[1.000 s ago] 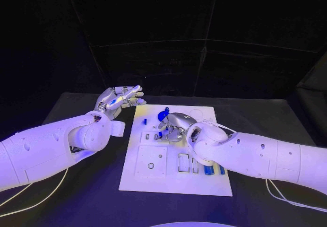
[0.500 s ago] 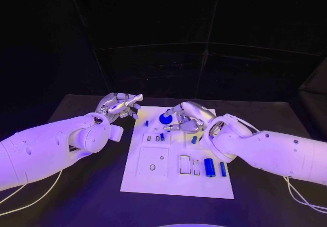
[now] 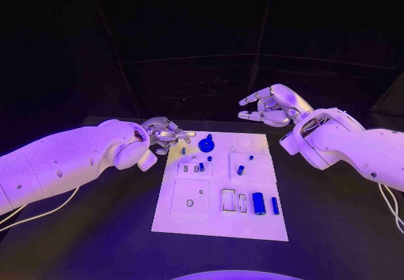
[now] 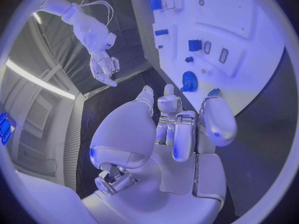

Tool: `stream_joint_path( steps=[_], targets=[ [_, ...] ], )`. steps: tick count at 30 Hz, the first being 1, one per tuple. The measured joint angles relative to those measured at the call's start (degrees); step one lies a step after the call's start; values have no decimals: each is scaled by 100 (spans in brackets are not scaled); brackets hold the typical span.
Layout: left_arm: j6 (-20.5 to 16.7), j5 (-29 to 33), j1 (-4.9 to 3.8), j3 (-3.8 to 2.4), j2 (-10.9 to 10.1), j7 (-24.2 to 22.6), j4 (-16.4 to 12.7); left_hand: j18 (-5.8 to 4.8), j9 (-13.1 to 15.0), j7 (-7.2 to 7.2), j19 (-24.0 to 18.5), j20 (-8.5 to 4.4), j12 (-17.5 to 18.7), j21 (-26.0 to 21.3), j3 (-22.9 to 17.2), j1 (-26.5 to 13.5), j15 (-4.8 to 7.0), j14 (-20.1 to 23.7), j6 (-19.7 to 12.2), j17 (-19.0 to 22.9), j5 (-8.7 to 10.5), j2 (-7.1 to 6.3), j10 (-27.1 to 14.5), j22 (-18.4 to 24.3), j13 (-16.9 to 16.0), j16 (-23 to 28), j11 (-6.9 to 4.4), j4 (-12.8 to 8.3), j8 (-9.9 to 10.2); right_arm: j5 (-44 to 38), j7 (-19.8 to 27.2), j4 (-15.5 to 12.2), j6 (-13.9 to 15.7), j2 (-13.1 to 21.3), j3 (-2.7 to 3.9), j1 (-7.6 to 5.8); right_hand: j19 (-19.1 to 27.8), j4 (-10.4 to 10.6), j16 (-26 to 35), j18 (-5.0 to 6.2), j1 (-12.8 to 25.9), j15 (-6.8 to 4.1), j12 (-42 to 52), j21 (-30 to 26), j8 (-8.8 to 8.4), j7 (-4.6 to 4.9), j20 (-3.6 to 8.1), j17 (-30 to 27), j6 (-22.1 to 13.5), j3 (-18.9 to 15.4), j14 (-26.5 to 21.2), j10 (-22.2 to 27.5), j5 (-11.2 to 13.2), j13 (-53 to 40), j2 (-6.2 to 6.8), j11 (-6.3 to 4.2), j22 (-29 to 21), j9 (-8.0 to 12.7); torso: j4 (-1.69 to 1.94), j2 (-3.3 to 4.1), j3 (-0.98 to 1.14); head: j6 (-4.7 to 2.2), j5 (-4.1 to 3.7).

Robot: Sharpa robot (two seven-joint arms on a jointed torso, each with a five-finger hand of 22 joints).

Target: Assemble the parts on the task board

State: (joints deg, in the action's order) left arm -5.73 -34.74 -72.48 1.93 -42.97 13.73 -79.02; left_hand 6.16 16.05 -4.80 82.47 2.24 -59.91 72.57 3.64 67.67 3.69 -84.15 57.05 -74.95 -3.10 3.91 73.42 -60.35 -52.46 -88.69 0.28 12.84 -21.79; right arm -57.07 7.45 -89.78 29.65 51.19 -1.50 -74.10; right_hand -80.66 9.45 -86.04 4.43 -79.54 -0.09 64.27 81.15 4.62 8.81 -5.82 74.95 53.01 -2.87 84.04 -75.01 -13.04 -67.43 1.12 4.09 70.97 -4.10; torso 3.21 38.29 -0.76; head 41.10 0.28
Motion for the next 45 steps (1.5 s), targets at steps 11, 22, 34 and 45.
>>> stream_joint_path(
  steps=[11, 22, 34, 45],
  targets=[
    [1143, -1415, -364, 413, 781, 1400, 332, -90, 363, 63, 103, -41, -516, 205, 456, -356, 22, 22, -179, 1, 0, 23, 73, -337, -520, -114, -61, 377, -517, 267, -95, 247, -152, 3, 4, -46, 0, 3, 4, 0, 0, 0, 0, -23, 0, 0, 0, -1, 0, -34, 0, 0, -31, 17, 0, 0, -28, 0, -27, -65, 24, 23, 49],
    [1440, -1862, -452, 543, 1230, 1845, 620, -89, 721, 146, 137, -75, -677, 349, 836, -527, 82, 0, -262, 1, 23, 70, 153, -598, -723, -114, -141, 375, -941, 318, -191, 323, -251, -68, 2, -51, 0, 16, 5, 0, 0, 0, 0, -23, 0, 18, 0, -2, 18, -47, 0, -1, -95, 27, 0, 0, -36, 1, -32, -62, 25, 21, 71],
    [1683, -1994, -457, 554, 1555, 2013, 887, -89, 879, 169, 136, -74, -705, 359, 910, -430, 81, 0, -336, 2, 23, 166, 153, -628, -731, -113, -141, 334, -1081, 324, -271, 388, -341, -144, 1, -51, 20, 5, 30, 0, -31, 0, -38, -45, 0, -2, 21, -2, 38, -100, 0, -1, -215, 57, -31, 0, -60, 2, -26, -48, 12, 54, 70],
    [1958, -2087, -457, 555, 1689, 2121, 1064, -89, 984, 162, 135, -73, -705, 380, 931, -295, 81, 0, -401, 2, 23, 187, 152, -681, -731, -113, -141, 312, -1162, 312, -318, 381, -425, -186, 1, -50, 20, -11, 30, 0, -98, -22, -38, -45, -1, -2, 21, -3, 38, -146, -22, -1, -413, 79, -38, 0, -76, 2, -21, -44, 11, 103, 64]
  ],
)
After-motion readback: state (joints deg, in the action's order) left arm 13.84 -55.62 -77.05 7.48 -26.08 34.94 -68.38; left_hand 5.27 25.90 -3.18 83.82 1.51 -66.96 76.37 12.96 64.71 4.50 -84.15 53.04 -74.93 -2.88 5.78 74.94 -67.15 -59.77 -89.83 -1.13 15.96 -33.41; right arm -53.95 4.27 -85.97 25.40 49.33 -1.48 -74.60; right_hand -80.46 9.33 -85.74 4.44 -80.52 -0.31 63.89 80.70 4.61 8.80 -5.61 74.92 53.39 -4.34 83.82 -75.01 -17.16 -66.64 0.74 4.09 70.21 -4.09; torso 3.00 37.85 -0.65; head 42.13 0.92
